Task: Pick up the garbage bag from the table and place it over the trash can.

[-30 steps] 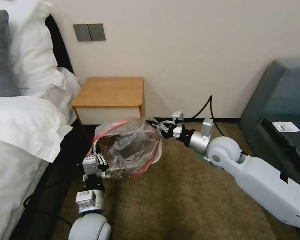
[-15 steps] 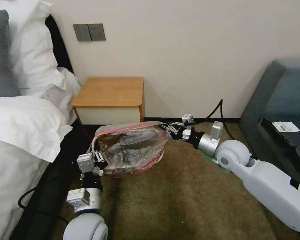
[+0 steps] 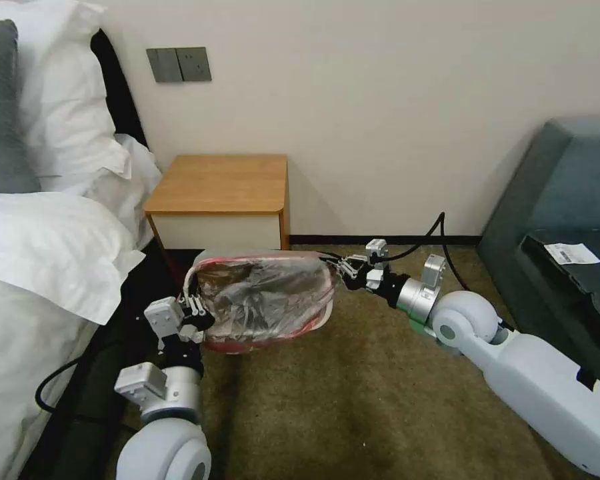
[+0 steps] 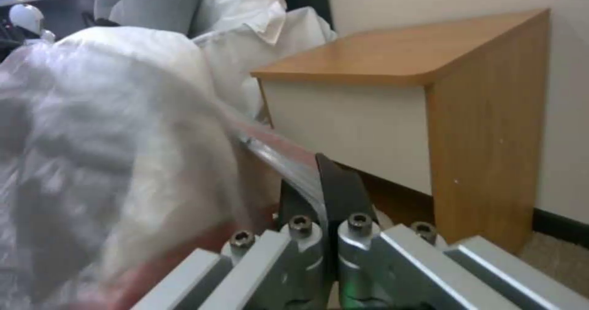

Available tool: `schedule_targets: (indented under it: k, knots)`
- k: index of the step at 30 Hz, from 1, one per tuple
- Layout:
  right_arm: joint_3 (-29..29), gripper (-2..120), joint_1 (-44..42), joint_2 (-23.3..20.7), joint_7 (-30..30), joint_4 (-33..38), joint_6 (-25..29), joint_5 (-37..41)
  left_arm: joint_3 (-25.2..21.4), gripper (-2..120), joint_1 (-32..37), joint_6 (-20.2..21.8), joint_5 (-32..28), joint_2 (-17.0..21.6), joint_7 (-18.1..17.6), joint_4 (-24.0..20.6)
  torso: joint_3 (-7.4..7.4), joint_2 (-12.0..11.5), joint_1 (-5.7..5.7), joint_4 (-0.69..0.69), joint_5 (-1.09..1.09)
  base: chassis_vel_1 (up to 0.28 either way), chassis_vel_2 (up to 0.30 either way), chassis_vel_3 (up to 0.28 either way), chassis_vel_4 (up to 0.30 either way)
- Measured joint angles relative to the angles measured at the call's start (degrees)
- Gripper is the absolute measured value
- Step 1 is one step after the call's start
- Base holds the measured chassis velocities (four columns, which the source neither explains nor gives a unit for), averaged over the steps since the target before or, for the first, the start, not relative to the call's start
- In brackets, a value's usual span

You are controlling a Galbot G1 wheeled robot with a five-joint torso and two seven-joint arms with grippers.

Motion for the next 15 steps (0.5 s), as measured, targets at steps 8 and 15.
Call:
schedule_targets:
  k: [8, 15]
  knots:
    - [0.1, 0, -2.3, 1.1, 0.5, 2.4, 1.9, -3.9, -0.7, 1, -3.6, 4.2, -9.0, -0.7, -5.9, -1.1, 0.00, 0.0, 0.00, -0.01, -0.01, 0.000, 0.000, 0.000, 0.000]
    - [-0.7, 0, -2.7, 4.0, 2.4, 3.0, 4.6, -8.3, -0.8, 1, -4.7, 5.2, -10.2, -1.9, -8.6, -0.9, 0.00, 0.0, 0.00, 0.00, 0.00, 0.000, 0.000, 0.000, 0.000]
